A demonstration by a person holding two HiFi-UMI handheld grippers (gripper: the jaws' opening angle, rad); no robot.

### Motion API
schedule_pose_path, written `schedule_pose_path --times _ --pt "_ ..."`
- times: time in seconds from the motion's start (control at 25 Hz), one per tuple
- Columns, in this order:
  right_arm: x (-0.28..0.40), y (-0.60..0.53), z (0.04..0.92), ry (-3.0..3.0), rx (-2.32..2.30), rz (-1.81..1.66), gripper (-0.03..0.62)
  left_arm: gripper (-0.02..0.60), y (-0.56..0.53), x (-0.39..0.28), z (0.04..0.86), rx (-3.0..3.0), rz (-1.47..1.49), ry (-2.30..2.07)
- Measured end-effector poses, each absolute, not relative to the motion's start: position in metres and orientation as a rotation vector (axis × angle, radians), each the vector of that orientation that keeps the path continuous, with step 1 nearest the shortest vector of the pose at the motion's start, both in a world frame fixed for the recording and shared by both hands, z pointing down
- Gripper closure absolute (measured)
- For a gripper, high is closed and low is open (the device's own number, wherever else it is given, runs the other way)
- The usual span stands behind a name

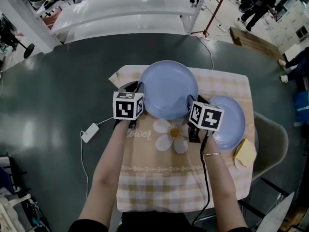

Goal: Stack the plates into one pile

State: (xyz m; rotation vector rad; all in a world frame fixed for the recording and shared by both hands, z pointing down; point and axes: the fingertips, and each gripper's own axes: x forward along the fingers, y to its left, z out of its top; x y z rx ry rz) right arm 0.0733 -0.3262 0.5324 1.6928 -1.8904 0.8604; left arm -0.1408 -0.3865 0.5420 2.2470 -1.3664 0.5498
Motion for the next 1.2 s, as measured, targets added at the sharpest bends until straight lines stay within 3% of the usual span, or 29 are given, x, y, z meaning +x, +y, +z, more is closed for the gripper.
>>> schedule_pose_path --times 0.44,0.88,1.2 --pt "0.069 -0.323 0.527 -1.930 1.703 0.774 0.439 0.500 -0.382 -0.147 0.540 2.229 0.523 -1.362" --pt "0.068 -0.353 0.528 -1.925 1.572 0.730 0.393 0.425 -0.378 -0.151 0.537 2.184 0.482 -1.387" --pt "0.064 -0.361 0.549 -1.875 1.472 0.831 0.378 0.423 -0.375 -0.147 0.554 2.129 0.477 -1.326"
